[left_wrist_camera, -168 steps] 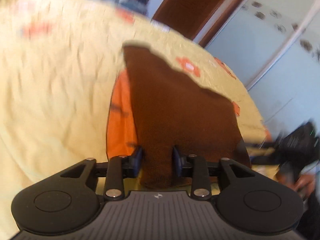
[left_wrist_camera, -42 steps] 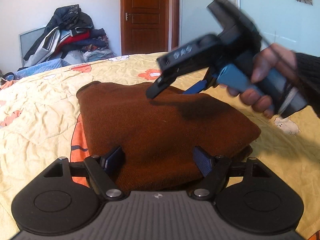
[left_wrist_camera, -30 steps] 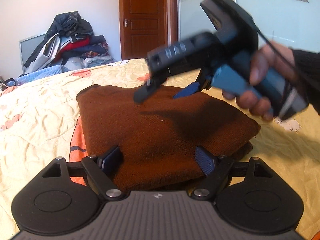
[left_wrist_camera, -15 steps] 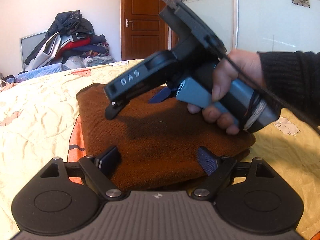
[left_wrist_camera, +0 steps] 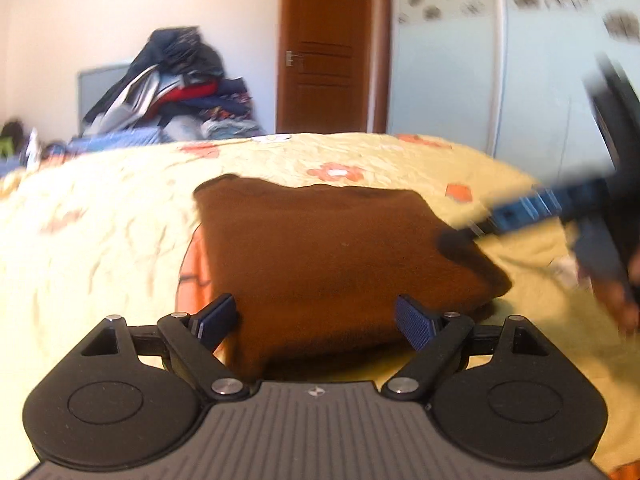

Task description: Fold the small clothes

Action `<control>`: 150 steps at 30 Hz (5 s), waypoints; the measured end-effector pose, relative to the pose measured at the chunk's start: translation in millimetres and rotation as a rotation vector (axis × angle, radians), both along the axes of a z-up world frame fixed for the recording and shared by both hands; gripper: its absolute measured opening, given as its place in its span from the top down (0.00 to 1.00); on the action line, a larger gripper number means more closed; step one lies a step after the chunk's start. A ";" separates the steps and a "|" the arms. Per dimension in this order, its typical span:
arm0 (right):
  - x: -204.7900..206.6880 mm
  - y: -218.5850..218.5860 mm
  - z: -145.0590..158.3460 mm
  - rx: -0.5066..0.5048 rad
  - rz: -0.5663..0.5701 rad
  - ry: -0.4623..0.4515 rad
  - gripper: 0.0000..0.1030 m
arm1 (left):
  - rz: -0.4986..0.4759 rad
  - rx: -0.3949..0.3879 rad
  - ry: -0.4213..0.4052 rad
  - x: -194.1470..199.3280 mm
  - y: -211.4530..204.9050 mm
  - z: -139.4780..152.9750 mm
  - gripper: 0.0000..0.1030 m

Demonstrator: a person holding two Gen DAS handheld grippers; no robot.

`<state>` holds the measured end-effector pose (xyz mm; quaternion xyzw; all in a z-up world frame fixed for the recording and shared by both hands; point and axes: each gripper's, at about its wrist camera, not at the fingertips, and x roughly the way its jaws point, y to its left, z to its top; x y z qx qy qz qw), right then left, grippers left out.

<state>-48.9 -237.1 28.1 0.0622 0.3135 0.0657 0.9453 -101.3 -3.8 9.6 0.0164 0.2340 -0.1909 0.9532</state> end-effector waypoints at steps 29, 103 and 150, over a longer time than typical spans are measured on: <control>-50.6 64.2 -50.2 -0.189 -0.106 -0.036 0.00 | 0.267 0.111 0.178 3.7 3.8 -21.5 0.00; -52.7 66.1 -50.5 -0.193 -0.105 -0.036 0.00 | 0.305 0.099 0.185 3.2 1.9 -21.8 0.00; -52.8 66.2 -50.8 -0.193 -0.105 -0.036 0.00 | 0.304 0.098 0.184 3.1 2.0 -21.7 0.00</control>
